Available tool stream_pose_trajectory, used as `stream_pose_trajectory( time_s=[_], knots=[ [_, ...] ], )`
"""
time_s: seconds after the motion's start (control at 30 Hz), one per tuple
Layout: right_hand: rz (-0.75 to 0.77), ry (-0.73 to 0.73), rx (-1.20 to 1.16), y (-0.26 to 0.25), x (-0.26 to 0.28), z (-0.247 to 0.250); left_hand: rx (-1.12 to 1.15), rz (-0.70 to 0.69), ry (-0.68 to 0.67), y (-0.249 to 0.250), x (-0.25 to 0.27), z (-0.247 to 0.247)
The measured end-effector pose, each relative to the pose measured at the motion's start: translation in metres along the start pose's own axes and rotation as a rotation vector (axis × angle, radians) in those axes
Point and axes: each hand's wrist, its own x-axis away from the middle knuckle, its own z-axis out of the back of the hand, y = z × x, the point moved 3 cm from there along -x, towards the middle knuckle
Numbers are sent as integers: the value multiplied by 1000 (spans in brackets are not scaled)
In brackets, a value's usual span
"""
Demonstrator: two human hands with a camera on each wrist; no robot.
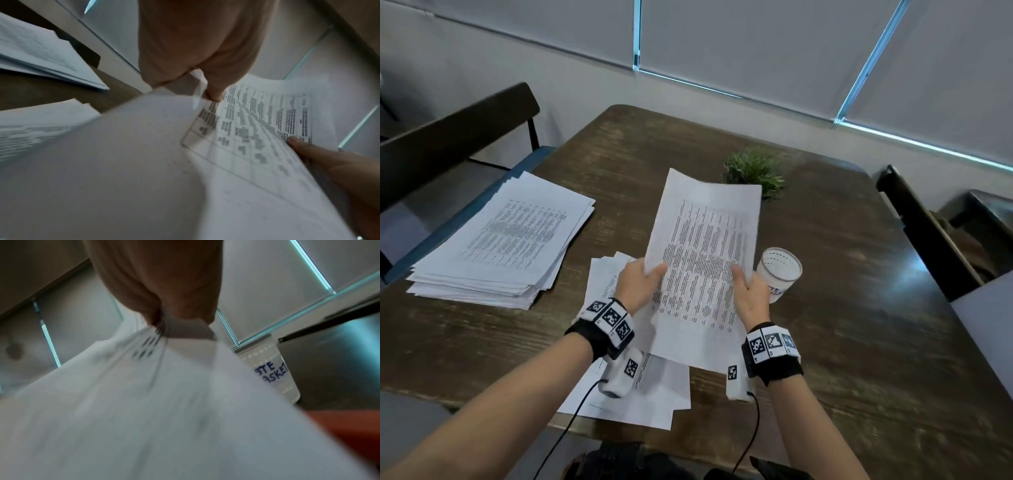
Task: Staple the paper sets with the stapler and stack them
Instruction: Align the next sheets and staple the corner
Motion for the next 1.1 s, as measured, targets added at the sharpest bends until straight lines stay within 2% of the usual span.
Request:
stream_pose_trajectory(
  time_s=[0.1,0.2,0.3,0.37,0.47,0.53,0.6,0.7,0.83,0.9,1.03,1.1],
  knots=[
    [-83,-130,132,10,-3,-1,-191,12,8,-18,2,11],
    [-182,-92,288,29,-10,6,-315,30,-46,-40,1,23],
    [-253,-46,660,54,-16,11,-377,88,-84,-60,-3,35],
    [-354,-85,856,68,-13,12,-407,101,-109,-66,-5,39],
    [-438,-160,954,86,-8,9,-458,109,-155,-68,-7,42],
    [-469,-151,953,98,-6,8,-474,113,-181,-68,-9,45],
    [-491,-118,890,102,-6,8,-503,109,-218,-67,-11,47],
    [-475,3,626,88,-7,13,-596,93,-270,-63,-11,51],
    [-240,239,386,32,-11,32,-731,63,-335,-56,-12,49],
    [-120,333,164,3,-12,39,-780,25,-387,-49,-9,43],
    [-69,447,-266,-31,-19,41,-837,-64,-449,-32,0,28],
    [-95,470,-380,-36,-22,37,-842,-103,-464,-25,2,22]
  ],
)
